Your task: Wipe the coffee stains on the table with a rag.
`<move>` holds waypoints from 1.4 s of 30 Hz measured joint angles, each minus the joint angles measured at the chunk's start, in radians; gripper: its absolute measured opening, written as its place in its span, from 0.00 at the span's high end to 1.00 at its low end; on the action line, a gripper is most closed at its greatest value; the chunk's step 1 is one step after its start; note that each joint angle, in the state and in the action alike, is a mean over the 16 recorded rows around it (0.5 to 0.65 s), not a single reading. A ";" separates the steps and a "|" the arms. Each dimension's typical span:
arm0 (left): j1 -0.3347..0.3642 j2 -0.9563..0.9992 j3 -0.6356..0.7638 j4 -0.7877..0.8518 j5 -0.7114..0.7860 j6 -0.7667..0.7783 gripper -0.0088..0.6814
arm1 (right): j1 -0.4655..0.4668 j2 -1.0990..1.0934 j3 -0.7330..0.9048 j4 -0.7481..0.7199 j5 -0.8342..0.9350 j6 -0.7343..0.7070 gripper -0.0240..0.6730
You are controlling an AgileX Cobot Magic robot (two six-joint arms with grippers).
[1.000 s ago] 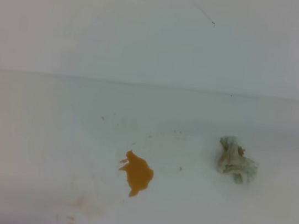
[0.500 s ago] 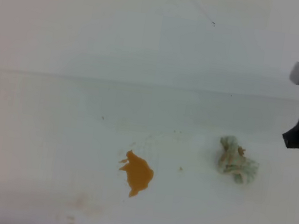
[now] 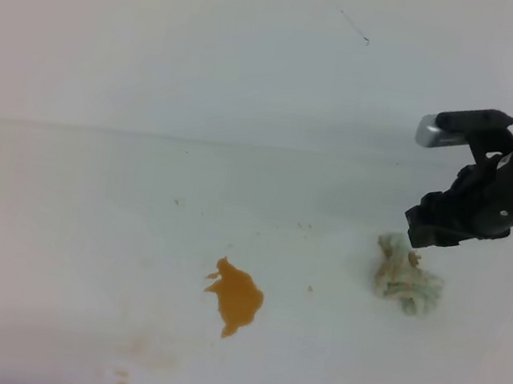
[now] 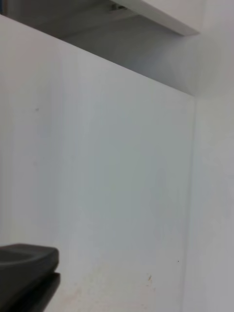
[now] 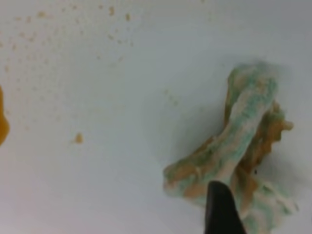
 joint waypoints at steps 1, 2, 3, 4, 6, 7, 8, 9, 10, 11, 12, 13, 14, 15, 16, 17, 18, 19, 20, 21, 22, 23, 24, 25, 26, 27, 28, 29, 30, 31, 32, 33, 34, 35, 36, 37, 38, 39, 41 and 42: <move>0.000 0.000 0.000 0.000 0.000 0.000 0.99 | 0.000 0.021 -0.006 0.004 -0.009 0.000 0.47; 0.000 0.000 0.000 0.000 0.000 0.000 0.99 | 0.000 0.040 -0.011 0.009 -0.018 0.000 0.45; 0.000 0.000 0.000 0.000 0.000 0.000 0.99 | 0.000 0.059 -0.016 0.013 -0.027 0.000 0.44; 0.000 0.000 0.000 0.000 0.000 0.000 0.99 | 0.001 0.076 -0.019 0.016 -0.037 -0.001 0.42; 0.000 0.000 0.000 0.000 0.000 0.000 0.99 | 0.001 0.109 -0.022 0.023 -0.054 -0.002 0.41; 0.000 0.000 0.000 0.000 0.000 0.000 0.99 | 0.001 0.122 -0.024 0.026 -0.063 -0.003 0.41; 0.000 0.000 0.000 0.000 0.000 0.000 0.99 | 0.001 0.135 -0.024 0.028 -0.070 -0.004 0.41; 0.000 0.000 0.000 0.000 0.000 0.000 0.99 | 0.001 0.148 -0.025 0.031 -0.077 -0.005 0.42; 0.000 0.000 0.000 0.000 0.000 0.000 0.99 | 0.001 0.159 -0.025 0.034 -0.083 -0.006 0.43; 0.000 0.000 0.000 0.000 0.000 0.000 0.99 | 0.001 0.169 -0.025 0.036 -0.088 -0.008 0.44; 0.000 0.000 0.000 0.000 0.000 0.000 0.99 | 0.001 0.176 -0.025 0.039 -0.091 -0.010 0.46; 0.000 0.000 0.000 0.000 0.000 0.000 0.99 | 0.002 0.184 -0.025 0.042 -0.094 -0.012 0.49; 0.000 0.000 0.000 0.000 0.000 0.000 0.99 | 0.002 0.190 -0.026 0.044 -0.095 -0.015 0.51; 0.000 0.000 0.000 0.000 0.000 0.000 0.99 | 0.002 0.196 -0.027 0.047 -0.093 -0.019 0.55; 0.000 0.000 0.000 0.000 0.000 0.000 0.99 | 0.002 0.200 -0.029 0.049 -0.089 -0.023 0.58; 0.000 0.000 0.000 0.000 0.000 0.000 0.99 | 0.002 0.202 -0.031 0.051 -0.084 -0.026 0.62; 0.000 0.000 0.000 0.000 0.000 0.000 0.99 | 0.002 0.203 -0.035 0.052 -0.079 -0.030 0.65; 0.000 0.000 0.000 0.000 0.000 0.000 0.99 | 0.003 0.205 -0.038 0.052 -0.074 -0.033 0.69; 0.000 0.000 0.000 0.000 0.000 0.000 0.99 | 0.003 0.207 -0.043 0.052 -0.068 -0.035 0.72; 0.000 0.000 0.000 0.000 0.000 0.000 0.99 | 0.004 0.207 -0.048 0.052 -0.062 -0.039 0.75; 0.000 0.000 0.000 0.000 0.000 0.000 0.99 | 0.005 0.205 -0.054 0.053 -0.056 -0.042 0.78; 0.000 0.000 0.000 0.000 0.000 0.000 0.99 | 0.007 0.201 -0.062 0.054 -0.049 -0.047 0.81; 0.000 0.000 0.000 0.000 0.000 0.000 0.99 | 0.009 0.194 -0.070 0.057 -0.042 -0.052 0.84; 0.000 0.000 0.000 0.000 0.000 0.000 0.99 | 0.011 0.190 -0.080 0.063 -0.033 -0.058 0.87; 0.000 0.000 0.000 0.000 0.000 0.000 0.99 | 0.014 0.185 -0.092 0.075 -0.023 -0.067 0.89; 0.000 0.000 0.000 0.000 0.000 0.000 0.99 | 0.017 0.177 -0.104 0.089 -0.011 -0.077 0.91; 0.000 0.000 0.000 0.000 0.000 0.000 0.99 | 0.021 0.173 -0.118 0.106 0.002 -0.088 0.93; 0.000 0.000 0.000 0.000 0.000 0.000 0.99 | 0.026 0.168 -0.131 0.125 0.016 -0.100 0.94; 0.000 0.000 0.000 0.000 0.000 0.000 0.99 | 0.031 0.164 -0.145 0.143 0.028 -0.111 0.95; 0.000 0.000 0.000 0.000 0.000 0.000 0.99 | 0.039 0.157 -0.158 0.162 0.038 -0.121 0.94; 0.000 0.000 0.000 0.000 0.000 0.000 0.99 | 0.047 0.152 -0.170 0.182 0.047 -0.133 0.94; 0.000 0.000 0.000 0.000 0.000 0.000 0.99 | 0.058 0.147 -0.182 0.201 0.055 -0.144 0.94; 0.000 0.000 0.000 0.000 0.000 0.000 0.99 | 0.069 0.143 -0.192 0.221 0.061 -0.155 0.94; 0.000 0.000 0.000 0.000 0.000 0.000 0.99 | 0.080 0.138 -0.203 0.240 0.067 -0.167 0.94; 0.000 0.000 0.000 0.000 0.000 0.000 0.99 | 0.092 0.134 -0.213 0.259 0.070 -0.179 0.94; 0.000 0.000 0.000 0.000 0.000 0.000 0.99 | 0.106 0.130 -0.222 0.278 0.071 -0.191 0.94; 0.000 0.000 0.000 0.000 0.000 0.000 0.99 | 0.120 0.129 -0.230 0.296 0.070 -0.203 0.94; 0.000 0.000 0.000 0.000 0.000 0.000 0.99 | 0.134 0.132 -0.236 0.313 0.065 -0.217 0.94; 0.000 0.000 0.000 0.000 0.000 0.000 0.99 | 0.165 0.139 -0.246 0.340 0.046 -0.241 0.95; 0.000 0.000 0.000 0.000 0.000 0.000 0.99 | 0.181 0.144 -0.250 0.346 0.032 -0.249 0.95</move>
